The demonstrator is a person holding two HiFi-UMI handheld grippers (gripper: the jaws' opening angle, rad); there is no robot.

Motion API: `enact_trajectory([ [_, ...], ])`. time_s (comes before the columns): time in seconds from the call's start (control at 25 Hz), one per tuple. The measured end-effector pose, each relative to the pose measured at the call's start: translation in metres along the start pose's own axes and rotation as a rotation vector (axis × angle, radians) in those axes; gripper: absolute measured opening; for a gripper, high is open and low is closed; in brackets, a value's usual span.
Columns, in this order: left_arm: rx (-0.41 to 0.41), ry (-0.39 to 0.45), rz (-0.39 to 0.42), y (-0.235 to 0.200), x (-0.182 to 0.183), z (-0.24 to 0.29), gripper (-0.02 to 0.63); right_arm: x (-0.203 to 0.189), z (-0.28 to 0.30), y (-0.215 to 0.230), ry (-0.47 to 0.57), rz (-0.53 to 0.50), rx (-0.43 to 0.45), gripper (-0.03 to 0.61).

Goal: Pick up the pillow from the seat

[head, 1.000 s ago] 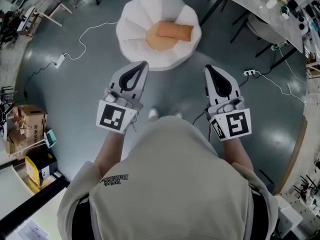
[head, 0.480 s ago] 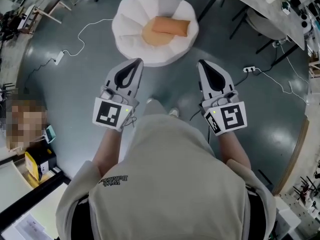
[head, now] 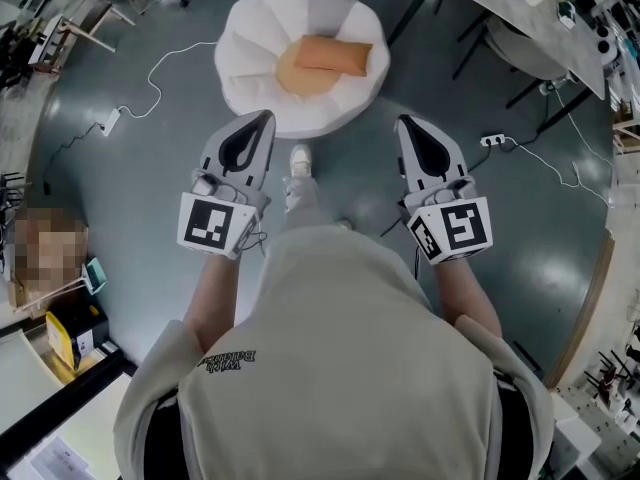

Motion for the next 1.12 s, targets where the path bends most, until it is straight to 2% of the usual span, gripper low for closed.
enact_trajectory([
  [0.2, -0.01, 0.041, -0.002, -0.013, 0.004, 0.019, 0.009, 0.006, 0.028, 0.002, 0.011, -0.026, 0.024, 0.009],
  [0.56, -0.023, -0.02, -0.036, -0.089, -0.036, 0.076, 0.009, 0.004, 0.122, 0.012, -0.043, -0.146, 0.002, 0.009],
  [0.76, -0.045, -0.036, -0.037, -0.146, -0.042, 0.122, 0.009, 0.01, 0.19, 0.018, -0.083, -0.208, -0.005, 0.009],
  [0.92, -0.049, -0.03, -0.044, -0.201, -0.042, 0.15, 0.009, 0.017, 0.25, 0.019, -0.105, -0.213, 0.004, 0.009],
  [1.12, -0.012, -0.04, -0.064, -0.275, -0.054, 0.178, 0.009, 0.025, 0.321, 0.029, -0.129, -0.196, 0.007, 0.009],
])
Point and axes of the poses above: the fingertips, and each gripper's own axes: z forward along the fingers, y to its right, x out of its top, the point moved 2 cm from there along -z, backward along the fingers, and after that the axes turned 4 degrees about -y, right-handed, at the moved point
